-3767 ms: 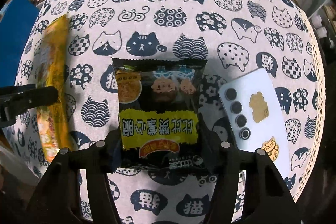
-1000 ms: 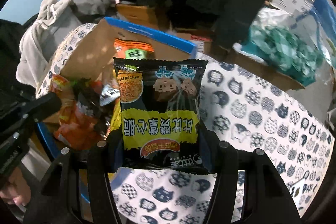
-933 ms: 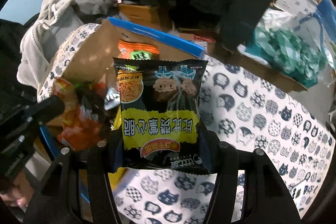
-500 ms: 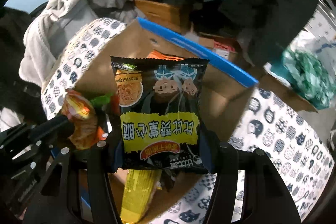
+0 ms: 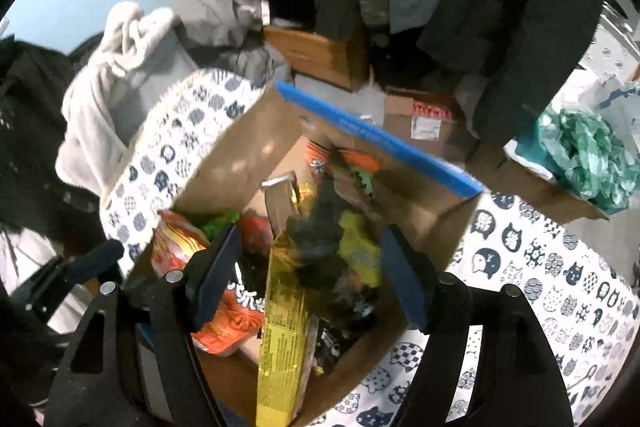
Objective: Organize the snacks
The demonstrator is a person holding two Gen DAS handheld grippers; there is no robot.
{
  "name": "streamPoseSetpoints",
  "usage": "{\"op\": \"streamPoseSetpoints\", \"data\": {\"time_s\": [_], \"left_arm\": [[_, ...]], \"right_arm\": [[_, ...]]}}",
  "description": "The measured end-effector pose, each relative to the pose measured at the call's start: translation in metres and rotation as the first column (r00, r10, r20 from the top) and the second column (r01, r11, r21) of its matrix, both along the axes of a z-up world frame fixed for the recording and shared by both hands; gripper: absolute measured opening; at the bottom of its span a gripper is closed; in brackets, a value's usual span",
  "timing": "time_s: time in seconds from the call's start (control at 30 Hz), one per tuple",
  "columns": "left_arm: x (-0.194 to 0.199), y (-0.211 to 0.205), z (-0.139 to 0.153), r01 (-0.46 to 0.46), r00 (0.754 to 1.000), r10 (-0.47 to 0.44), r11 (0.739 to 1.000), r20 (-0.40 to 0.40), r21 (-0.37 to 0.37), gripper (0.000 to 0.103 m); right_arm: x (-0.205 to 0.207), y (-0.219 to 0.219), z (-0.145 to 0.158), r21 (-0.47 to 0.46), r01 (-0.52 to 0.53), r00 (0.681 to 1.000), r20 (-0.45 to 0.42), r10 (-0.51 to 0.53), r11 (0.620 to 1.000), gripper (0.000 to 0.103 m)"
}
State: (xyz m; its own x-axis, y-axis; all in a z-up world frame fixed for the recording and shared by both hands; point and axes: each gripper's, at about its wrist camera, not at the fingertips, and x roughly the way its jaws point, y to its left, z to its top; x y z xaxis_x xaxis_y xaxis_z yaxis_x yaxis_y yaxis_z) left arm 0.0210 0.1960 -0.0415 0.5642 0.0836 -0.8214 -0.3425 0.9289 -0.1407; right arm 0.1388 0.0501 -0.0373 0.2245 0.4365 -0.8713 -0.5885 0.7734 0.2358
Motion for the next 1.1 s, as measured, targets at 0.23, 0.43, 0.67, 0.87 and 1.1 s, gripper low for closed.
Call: {"op": "streamPoseSetpoints", "data": {"time_s": [0.23,0.43,0.67,0.87,1.1], "left_arm": [[-0.013,-0.015,0.022,0.05,0.998,-0.051,0.998,0.024,0.037,0.08],[-0.027,-0.039,0.043,0.106,0.992,-0.113,0.988,0.061,0.113,0.091],[-0.038,-0.063,0.057,0.168,0.981,-0.18,0.975,0.072,0.143,0.092],[-0.044,-0.076,0.063,0.186,0.976,-0.2,0.972,0.087,0.146,0.095],[-0.048,-0.092,0.065,0.207,0.971,-0.225,0.96,0.084,0.188,0.095]], "right_arm": [[-0.017,-0.029,0.035,0.056,0.018,0.999,0.033,-0.02,0.998,0.077],[-0.05,-0.062,0.055,0.046,0.002,0.995,0.103,-0.007,0.999,0.078],[-0.076,-0.104,0.067,0.051,0.034,0.988,0.151,-0.042,0.998,0.079],[-0.097,-0.126,0.071,0.033,0.043,0.977,0.206,-0.049,0.999,0.079],[-0.115,-0.137,0.078,-0.001,0.029,0.955,0.296,-0.028,1.0,0.079]]}}
